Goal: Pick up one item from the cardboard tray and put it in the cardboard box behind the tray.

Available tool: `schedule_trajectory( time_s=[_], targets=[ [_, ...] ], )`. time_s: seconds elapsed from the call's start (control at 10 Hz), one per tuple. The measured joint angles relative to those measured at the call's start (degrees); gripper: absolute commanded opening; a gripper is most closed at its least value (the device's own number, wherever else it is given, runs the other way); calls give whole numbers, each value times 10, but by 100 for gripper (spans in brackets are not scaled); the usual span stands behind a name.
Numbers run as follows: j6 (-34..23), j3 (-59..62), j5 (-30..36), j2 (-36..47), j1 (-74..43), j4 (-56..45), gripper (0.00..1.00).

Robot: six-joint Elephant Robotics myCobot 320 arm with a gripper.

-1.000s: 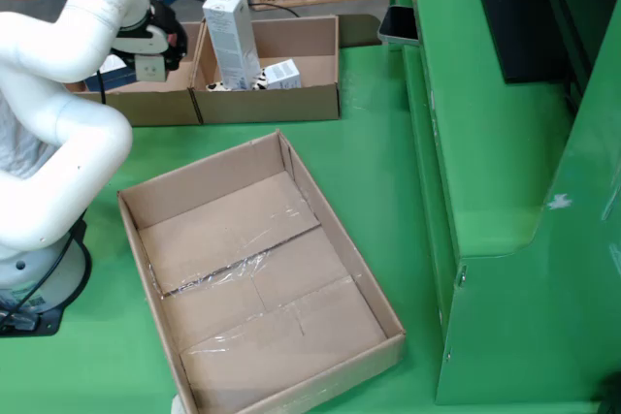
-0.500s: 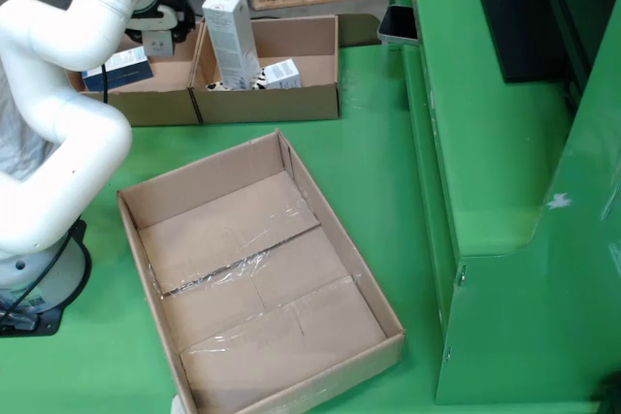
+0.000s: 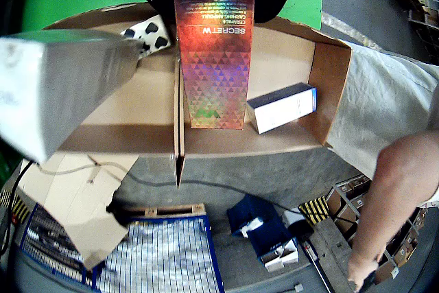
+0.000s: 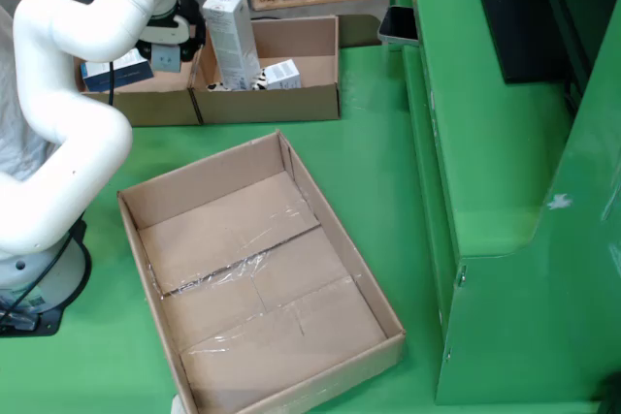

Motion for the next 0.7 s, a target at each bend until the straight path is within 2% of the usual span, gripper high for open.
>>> schedule_trajectory(
  time_s=[0.7],
  targets=[
    [0,-155,9,3,0,4,0]
  ],
)
